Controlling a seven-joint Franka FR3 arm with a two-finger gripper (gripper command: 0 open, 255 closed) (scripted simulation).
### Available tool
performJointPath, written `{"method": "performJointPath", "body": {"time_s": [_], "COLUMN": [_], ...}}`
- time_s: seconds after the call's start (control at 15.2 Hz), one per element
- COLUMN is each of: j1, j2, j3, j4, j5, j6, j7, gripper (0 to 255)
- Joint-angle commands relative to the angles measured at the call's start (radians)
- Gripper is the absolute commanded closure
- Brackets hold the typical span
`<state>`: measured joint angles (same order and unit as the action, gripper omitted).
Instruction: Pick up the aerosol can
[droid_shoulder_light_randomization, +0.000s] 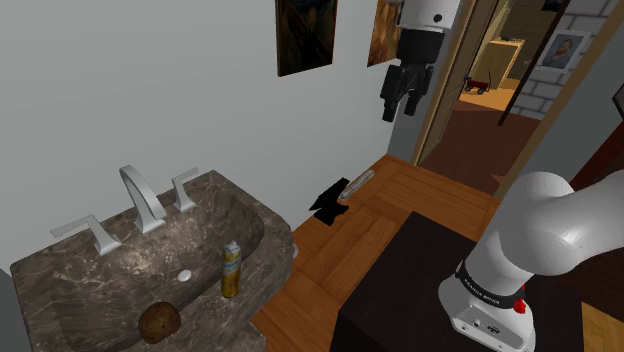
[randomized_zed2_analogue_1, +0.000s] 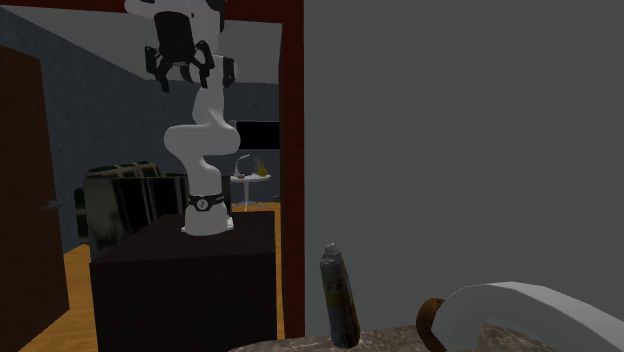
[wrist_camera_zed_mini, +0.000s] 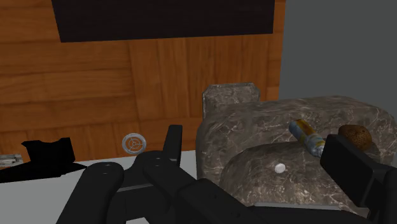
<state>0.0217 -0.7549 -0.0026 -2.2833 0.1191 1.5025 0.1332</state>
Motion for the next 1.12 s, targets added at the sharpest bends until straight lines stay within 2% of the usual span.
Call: {"method": "performJointPath", "body": {"time_s": [0.0,0.53,1.06], "j1": [0.0,0.017,0.022], "j2": [0.0,0.102,0.308], "j3": [0.0,0.163,0.323], "j4": [0.0,-0.093,-0.089], "j5": [0.0,0.085,0.118], "j6": [0.0,0.221,0.448], "j7": [0.0,0.201,0.405], "gripper": [0,0,0]}}
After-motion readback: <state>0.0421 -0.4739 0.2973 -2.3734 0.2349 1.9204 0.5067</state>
